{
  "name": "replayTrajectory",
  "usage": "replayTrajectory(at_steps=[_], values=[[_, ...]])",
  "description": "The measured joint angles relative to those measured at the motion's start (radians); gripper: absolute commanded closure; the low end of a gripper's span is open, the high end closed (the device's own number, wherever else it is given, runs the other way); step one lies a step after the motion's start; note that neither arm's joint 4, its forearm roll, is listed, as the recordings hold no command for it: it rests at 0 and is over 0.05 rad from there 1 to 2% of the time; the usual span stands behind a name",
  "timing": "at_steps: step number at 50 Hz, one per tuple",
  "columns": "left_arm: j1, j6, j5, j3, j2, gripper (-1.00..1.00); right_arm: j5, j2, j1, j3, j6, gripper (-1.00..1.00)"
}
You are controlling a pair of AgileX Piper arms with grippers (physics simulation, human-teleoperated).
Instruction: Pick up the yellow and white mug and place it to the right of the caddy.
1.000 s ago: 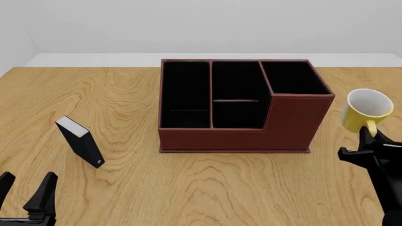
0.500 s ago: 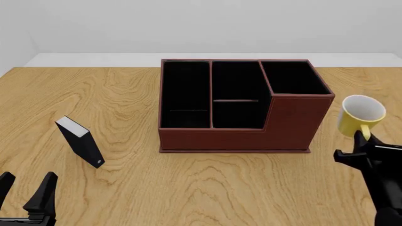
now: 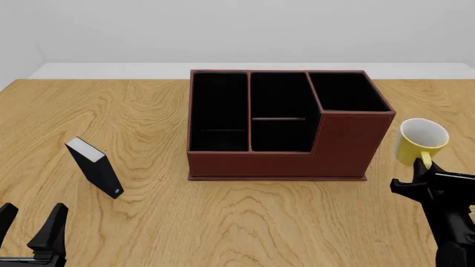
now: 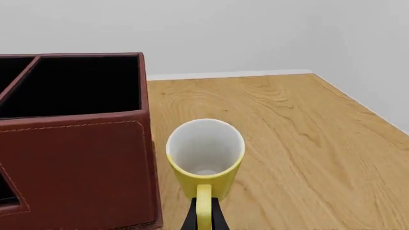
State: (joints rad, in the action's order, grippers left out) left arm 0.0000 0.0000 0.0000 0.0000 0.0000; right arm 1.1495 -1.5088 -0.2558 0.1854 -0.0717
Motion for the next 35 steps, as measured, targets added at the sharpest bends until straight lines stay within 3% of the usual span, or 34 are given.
replayTrajectory(at_steps=[35], values=[[0.000,0.000,0.000,0.000,0.000,-1.00,0.063,-0.160,-0.018,0.046,0.000,1.00]])
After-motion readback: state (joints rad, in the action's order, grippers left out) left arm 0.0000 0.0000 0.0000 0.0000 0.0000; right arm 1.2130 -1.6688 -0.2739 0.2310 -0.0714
